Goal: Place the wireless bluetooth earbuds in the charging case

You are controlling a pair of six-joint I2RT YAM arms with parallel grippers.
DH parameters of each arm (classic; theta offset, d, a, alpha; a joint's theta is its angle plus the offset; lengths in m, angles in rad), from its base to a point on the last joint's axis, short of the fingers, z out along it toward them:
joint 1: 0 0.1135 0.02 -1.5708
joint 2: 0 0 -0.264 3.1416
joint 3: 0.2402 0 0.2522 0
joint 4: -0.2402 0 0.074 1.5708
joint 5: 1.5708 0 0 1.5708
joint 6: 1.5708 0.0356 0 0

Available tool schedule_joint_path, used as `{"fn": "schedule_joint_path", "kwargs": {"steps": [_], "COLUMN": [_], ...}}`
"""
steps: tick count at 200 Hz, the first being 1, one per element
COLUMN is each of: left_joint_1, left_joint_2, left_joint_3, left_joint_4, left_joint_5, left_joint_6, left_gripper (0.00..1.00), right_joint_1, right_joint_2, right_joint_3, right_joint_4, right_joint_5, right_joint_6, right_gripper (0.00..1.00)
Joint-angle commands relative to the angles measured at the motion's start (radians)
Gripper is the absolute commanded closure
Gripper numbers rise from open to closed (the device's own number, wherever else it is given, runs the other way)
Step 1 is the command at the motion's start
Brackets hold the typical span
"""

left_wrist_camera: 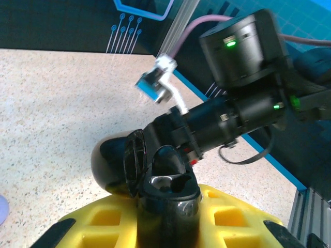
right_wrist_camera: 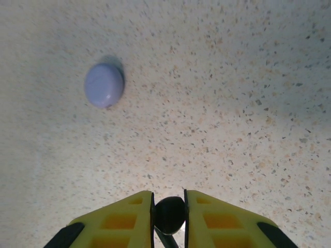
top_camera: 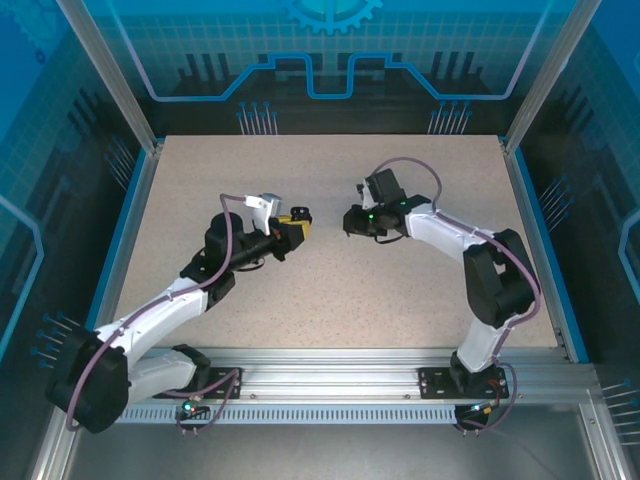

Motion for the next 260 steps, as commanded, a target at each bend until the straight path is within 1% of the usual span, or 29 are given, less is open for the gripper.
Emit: {"fn": "schedule_joint_path", "kwargs": {"steps": [1, 56, 90, 139, 174, 205, 226, 260], "left_joint_1": [0.009, 0.009, 0.009, 0.009, 0.006, -0.013, -0.038, -0.066], "left_joint_2": [0.026, 0.103, 0.150, 0.193, 0.210, 0.228, 0.232, 0.231], "left_joint_3": [0.006, 0.010, 0.010, 0.005, 0.007, 0.037, 0.067, 0.102], "left_joint_4": [0.009, 0.075, 0.160, 0.337, 0.434, 0.485, 0.489, 0.511], "left_joint_5": [-0.033, 0.008, 0.083, 0.220, 0.274, 0.317, 0.331, 0.321], "left_joint_6": [-0.024, -0.061, -0.081, -0.104, -0.111, -0.103, -0.069, -0.044], "left_gripper": [0.93, 0.93, 0.92, 0.92, 0.92, 0.92, 0.92, 0.92], "right_joint_1": [-0.029, -0.072, -0.083, -0.084, -0.074, -0.044, -0.008, 0.064], "right_joint_2": [-0.087, -0.243, -0.325, -0.428, -0.487, -0.534, -0.571, -0.624], "right_joint_3": [-0.035, -0.109, -0.130, -0.151, -0.162, -0.157, -0.157, -0.159], "right_joint_4": [0.078, 0.161, 0.208, 0.298, 0.360, 0.380, 0.397, 0.384], "right_joint_5": [-0.069, -0.154, -0.210, -0.293, -0.334, -0.326, -0.306, -0.214], "right_joint_6": [0.022, 0.048, 0.057, 0.075, 0.097, 0.084, 0.065, 0.022], "right_gripper": [0.80, 0.80, 0.80, 0.79, 0.78, 0.78, 0.78, 0.78]}}
